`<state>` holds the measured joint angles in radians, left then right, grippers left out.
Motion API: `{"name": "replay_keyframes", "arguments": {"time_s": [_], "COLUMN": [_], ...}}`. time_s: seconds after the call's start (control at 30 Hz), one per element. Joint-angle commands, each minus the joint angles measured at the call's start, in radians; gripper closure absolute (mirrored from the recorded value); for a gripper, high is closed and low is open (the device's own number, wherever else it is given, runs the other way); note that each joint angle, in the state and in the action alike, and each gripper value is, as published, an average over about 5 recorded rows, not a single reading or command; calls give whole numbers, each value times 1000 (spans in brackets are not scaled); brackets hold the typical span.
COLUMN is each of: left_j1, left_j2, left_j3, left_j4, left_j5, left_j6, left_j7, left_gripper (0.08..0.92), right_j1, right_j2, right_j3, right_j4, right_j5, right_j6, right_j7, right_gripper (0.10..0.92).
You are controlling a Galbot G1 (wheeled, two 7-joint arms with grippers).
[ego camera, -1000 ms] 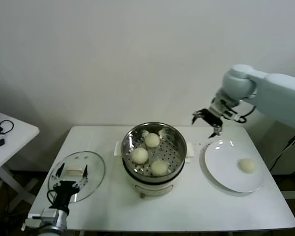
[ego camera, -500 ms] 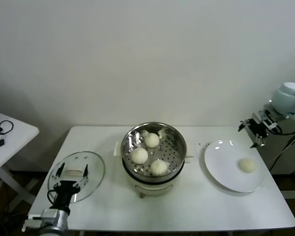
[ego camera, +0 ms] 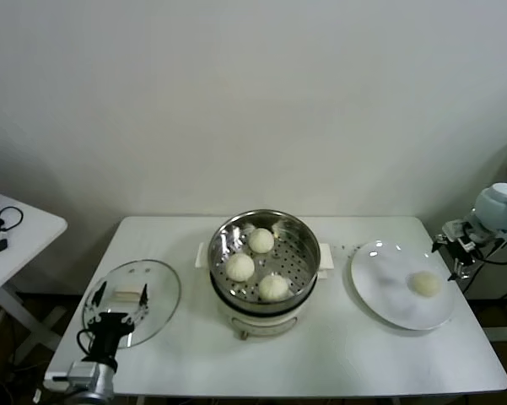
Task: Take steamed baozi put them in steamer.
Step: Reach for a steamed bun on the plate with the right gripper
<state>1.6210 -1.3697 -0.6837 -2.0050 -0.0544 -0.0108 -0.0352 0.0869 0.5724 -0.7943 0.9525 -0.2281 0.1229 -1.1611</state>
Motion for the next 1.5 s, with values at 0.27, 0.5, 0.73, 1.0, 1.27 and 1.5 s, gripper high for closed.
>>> {"name": "replay_keyframes", "arguments": {"time_s": [0.27, 0.5, 0.73, 1.0, 1.27, 1.5], "left_j1": [12, 15, 13, 10, 9, 10], "left_j2": [-6, -5, -5, -7, -5, -6], "left_j3": [-13, -18, -22, -18, -16, -16], "left_j4": [8, 13, 19, 23, 21, 21], "left_j5": [4, 4, 4, 6, 7, 7], "left_j6": [-5, -7, -7, -7, -5, -7], "left_j7": [2, 1, 0, 0, -1, -1], "left_gripper": [177, 177, 177, 177, 177, 177], "right_j1": [-154, -154, -158, -159, -157, -150], "right_j2": [137, 180, 192, 198, 198, 183], "right_j3": [165, 178, 180, 202, 212, 205], "right_j4": [-184, -237, -258, -285, -293, -277], "right_j5": [-57, -78, -85, -111, -116, -95], "right_j6": [-5, 3, 7, 20, 25, 21], "right_j7": [8, 7, -2, -4, -2, -2], "right_gripper": [203, 203, 203, 203, 261, 322]}}
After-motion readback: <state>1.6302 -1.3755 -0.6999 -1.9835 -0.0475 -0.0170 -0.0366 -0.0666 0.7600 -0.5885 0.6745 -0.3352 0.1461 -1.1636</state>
